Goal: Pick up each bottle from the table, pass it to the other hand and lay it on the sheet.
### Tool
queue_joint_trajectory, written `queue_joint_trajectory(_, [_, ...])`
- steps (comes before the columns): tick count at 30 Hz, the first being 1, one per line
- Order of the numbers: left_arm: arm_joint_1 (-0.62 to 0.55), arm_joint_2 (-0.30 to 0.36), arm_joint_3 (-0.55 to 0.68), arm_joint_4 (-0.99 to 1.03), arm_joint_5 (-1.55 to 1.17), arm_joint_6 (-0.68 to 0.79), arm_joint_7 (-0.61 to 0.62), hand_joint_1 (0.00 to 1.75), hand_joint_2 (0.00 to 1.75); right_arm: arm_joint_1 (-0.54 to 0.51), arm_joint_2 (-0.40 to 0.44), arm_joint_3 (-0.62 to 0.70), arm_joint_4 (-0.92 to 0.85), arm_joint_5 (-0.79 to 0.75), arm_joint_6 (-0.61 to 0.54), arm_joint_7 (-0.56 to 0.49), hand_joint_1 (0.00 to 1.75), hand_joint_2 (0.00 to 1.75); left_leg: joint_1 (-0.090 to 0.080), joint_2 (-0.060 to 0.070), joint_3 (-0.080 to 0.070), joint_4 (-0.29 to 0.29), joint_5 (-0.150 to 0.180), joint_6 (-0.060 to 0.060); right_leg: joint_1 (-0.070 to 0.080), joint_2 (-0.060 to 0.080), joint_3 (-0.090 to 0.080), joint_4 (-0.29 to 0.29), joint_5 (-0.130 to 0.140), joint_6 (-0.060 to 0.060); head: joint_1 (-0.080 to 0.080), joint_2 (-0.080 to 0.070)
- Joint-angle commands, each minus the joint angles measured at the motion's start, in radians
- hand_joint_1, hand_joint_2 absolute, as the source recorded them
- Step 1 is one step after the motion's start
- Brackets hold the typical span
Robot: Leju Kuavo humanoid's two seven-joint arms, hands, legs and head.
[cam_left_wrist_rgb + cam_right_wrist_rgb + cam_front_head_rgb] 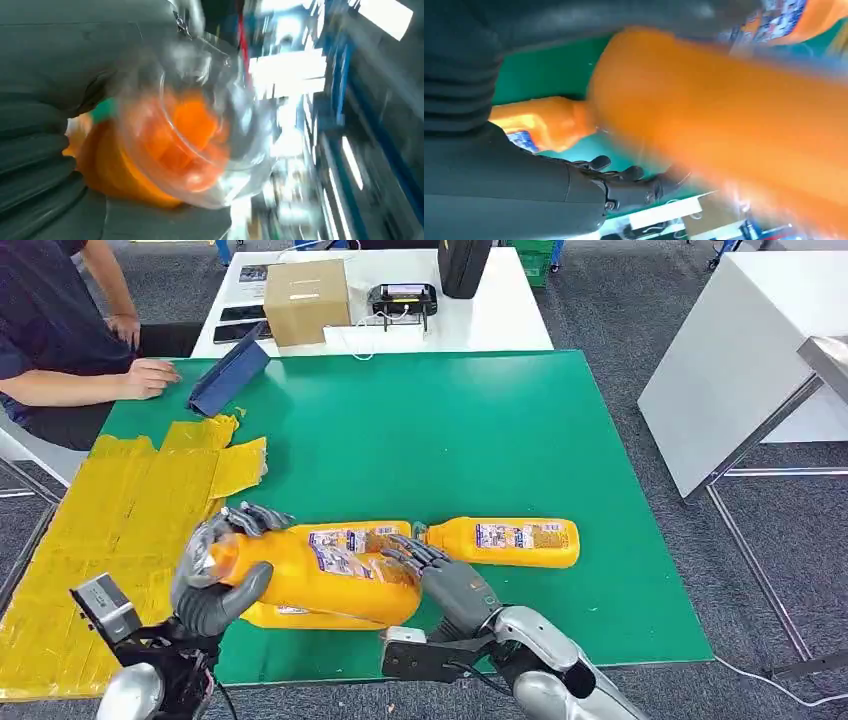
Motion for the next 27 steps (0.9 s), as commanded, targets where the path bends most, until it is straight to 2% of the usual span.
queue_joint_trajectory(1, [-0.069,0.000,0.112,-0.030,-0.238,0.131,-0.047,1.75,1.75,0.070,-0.041,-0.079,-0.099,0.022,-0.007,-0.001,0.00,0.00,0.001,-0.002,0.000,0.000,0.000,-0.001,0.000,0.001,0.000,0.000,0.000,-0.001,0.000,0.000])
queue_joint_trajectory(4, [-0.069,0.000,0.112,-0.030,-0.238,0.131,-0.047,1.75,1.75,0.070,-0.041,-0.079,-0.099,0.022,-0.007,-0.001,0.00,0.00,0.001,-0.002,0.001,0.000,0.000,-0.001,0.000,0.002,0.001,0.000,0.000,-0.001,0.000,0.000])
queue_joint_trajectory(6, [-0.090,0.011,0.120,-0.019,-0.405,0.242,-0.063,1.75,1.75,0.075,-0.039,-0.084,-0.101,0.028,-0.007,-0.003,0.00,0.00,0.001,-0.002,0.002,0.000,-0.001,-0.001,0.000,0.002,0.002,0.000,-0.001,-0.001,0.000,0.000])
queue_joint_trajectory(8, [-0.154,0.063,0.135,0.021,-0.705,0.404,-0.036,1.75,1.75,0.080,-0.058,-0.083,-0.119,0.030,-0.007,-0.003,0.00,0.00,0.001,-0.004,0.002,0.001,-0.001,-0.001,0.001,0.002,0.003,0.000,-0.001,-0.001,0.000,0.000])
queue_joint_trajectory(11, [-0.251,0.166,0.093,0.155,-1.084,0.515,0.035,1.75,1.75,0.076,-0.087,-0.084,-0.126,0.007,-0.008,0.014,0.00,0.00,0.001,-0.006,0.002,0.001,0.000,-0.001,0.001,0.000,0.003,0.001,-0.002,-0.002,0.000,0.000])
queue_joint_trajectory(13, [-0.305,0.225,0.047,0.282,-1.237,0.563,0.068,1.75,1.75,0.050,-0.105,-0.081,-0.116,-0.025,0.003,0.016,0.00,0.00,0.000,-0.004,0.002,-0.001,0.001,-0.001,-0.001,-0.001,0.002,0.000,0.000,-0.001,0.000,0.000])
queue_joint_trajectory(16, [-0.315,0.235,0.042,0.364,-1.212,0.576,0.074,1.75,1.75,0.064,-0.111,-0.081,-0.123,-0.024,0.004,0.015,0.00,0.00,0.000,-0.003,0.003,-0.001,0.002,0.000,-0.001,0.000,0.003,0.000,0.000,-0.001,0.000,0.000])
queue_joint_trajectory(20, [-0.311,0.247,0.032,0.376,-1.223,0.575,0.074,1.75,1.75,0.078,-0.118,-0.076,-0.135,-0.023,0.004,0.016,0.00,0.00,0.001,-0.002,0.004,-0.001,0.000,-0.001,0.000,0.003,0.004,0.000,-0.001,-0.002,0.000,0.000])
queue_joint_trajectory(27, [-0.384,0.309,-0.070,0.548,-1.415,0.546,0.130,1.75,1.75,0.051,-0.122,-0.060,-0.132,-0.044,0.019,0.025,0.00,0.00,0.001,-0.002,0.002,0.000,0.001,-0.001,0.000,0.002,0.002,0.000,0.000,-0.002,0.000,0.000])
